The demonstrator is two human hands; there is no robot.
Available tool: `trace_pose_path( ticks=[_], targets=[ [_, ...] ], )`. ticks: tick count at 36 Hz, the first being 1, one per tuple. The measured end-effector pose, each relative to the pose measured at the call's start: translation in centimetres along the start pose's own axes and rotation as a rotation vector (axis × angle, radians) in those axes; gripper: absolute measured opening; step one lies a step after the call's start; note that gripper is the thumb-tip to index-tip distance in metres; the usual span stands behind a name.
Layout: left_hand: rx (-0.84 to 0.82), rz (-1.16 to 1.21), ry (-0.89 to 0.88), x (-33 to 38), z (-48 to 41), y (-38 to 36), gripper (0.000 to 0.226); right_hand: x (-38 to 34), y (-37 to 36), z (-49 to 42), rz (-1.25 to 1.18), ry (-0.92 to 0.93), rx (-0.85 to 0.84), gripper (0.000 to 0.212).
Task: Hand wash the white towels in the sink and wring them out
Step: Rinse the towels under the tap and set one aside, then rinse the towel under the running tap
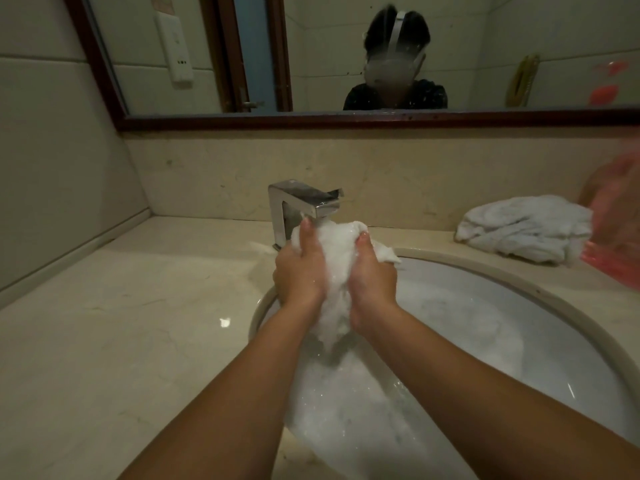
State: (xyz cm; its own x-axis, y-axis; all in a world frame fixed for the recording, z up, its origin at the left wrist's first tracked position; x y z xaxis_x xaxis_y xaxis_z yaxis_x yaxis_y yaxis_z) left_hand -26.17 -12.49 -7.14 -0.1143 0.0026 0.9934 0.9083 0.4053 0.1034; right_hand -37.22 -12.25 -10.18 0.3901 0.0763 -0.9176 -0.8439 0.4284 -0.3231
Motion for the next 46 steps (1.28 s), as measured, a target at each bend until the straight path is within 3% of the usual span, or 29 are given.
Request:
trace_pose_path(
  ticks=[7,12,18,22,23,27,30,36,38,40,42,43,46],
  targets=[
    [0.062,-0.025,-0.028,0.4,-0.7,-0.2,0.071,-1.4,0.3,-0.3,0.094,0.109,0.045,0.047],
    [0.002,-0.021,0.016,-0.2,-0.2,-0.3,0.074,-0.7,0.6,-0.5,0.042,-0.020,-0.002,0.043],
    [-0.176,-0.003,-0.019,0.5,1.8,-1.4,0.052,-1.9,2.2,-0.2,-0.042,-0.064,-0.014,0.061],
    [-0.201,0.006,-0.103,1.2,3.3,-2.8,0.059,-3.5,3.7,0.3,-0.032,0.006,-0.062,0.083],
    [-0.212,-0.006,-0.103,1.3,3.4,-3.2,0.064,-3.6,4.2,0.1,-0.003,0.011,-0.064,0.083],
    [-0.283,-0.027,-0.069,2.4,4.3,-5.7,0.069,-5.2,7.0,-0.1,0.040,0.082,-0.025,0.037],
    [-0.361,-0.027,0.000,3.7,5.9,-8.1,0.078,-7.8,9.9,0.3,0.047,0.149,0.031,0.025],
    [-0.555,0.008,0.014,8.2,11.2,-14.0,0.063,-14.0,17.2,0.9,0.028,0.231,0.175,0.031],
    [-0.630,0.063,0.055,8.9,12.4,-16.3,0.062,-15.5,19.5,1.2,0.010,0.246,0.180,0.046],
    [-0.718,0.121,0.143,8.4,13.3,-19.3,0.079,-16.5,22.0,1.6,0.046,0.242,0.208,0.048],
    [-0.783,0.174,0.244,5.7,12.6,-23.8,0.103,-16.7,24.7,2.0,0.083,0.219,0.242,0.030],
    [-0.838,0.204,0.323,5.4,13.9,-24.6,0.103,-16.8,26.2,2.3,0.073,0.215,0.261,0.027],
    [-0.925,0.280,0.381,7.5,19.5,-23.4,0.069,-16.8,30.3,2.6,0.076,0.213,0.315,0.045]
  ],
)
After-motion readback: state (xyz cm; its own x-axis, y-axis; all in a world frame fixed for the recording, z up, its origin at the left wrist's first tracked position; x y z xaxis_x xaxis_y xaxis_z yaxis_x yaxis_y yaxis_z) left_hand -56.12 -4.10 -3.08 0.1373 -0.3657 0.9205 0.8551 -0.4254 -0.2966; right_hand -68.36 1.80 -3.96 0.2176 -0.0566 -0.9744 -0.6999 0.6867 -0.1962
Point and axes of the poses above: each hand's wrist, its own z-axis away from the middle knuckle, its own y-axis out of the back of the hand, x = y × z, the point moved 4 cm from there along -z, towards the middle knuckle, and after that the axes turned 2 degrees about -x, right-handed, at the moved point
